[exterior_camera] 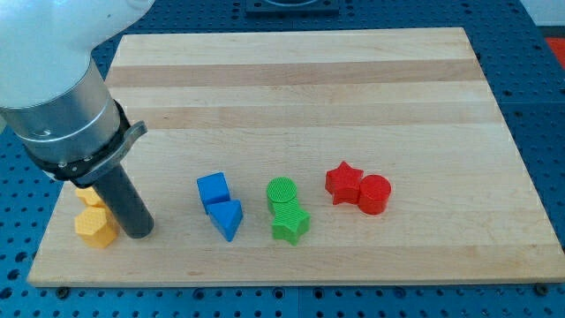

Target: Slide the blue cube right a bit

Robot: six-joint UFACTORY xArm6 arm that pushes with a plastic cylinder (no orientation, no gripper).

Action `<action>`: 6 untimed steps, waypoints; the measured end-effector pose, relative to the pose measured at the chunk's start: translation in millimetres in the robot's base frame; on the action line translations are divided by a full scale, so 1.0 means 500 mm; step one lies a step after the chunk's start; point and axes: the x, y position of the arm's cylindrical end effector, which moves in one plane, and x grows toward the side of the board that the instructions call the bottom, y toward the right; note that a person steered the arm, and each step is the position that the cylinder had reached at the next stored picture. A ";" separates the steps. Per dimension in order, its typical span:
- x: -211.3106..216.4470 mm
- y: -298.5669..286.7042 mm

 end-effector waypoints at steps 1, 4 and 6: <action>0.000 0.003; 0.000 0.114; -0.068 0.108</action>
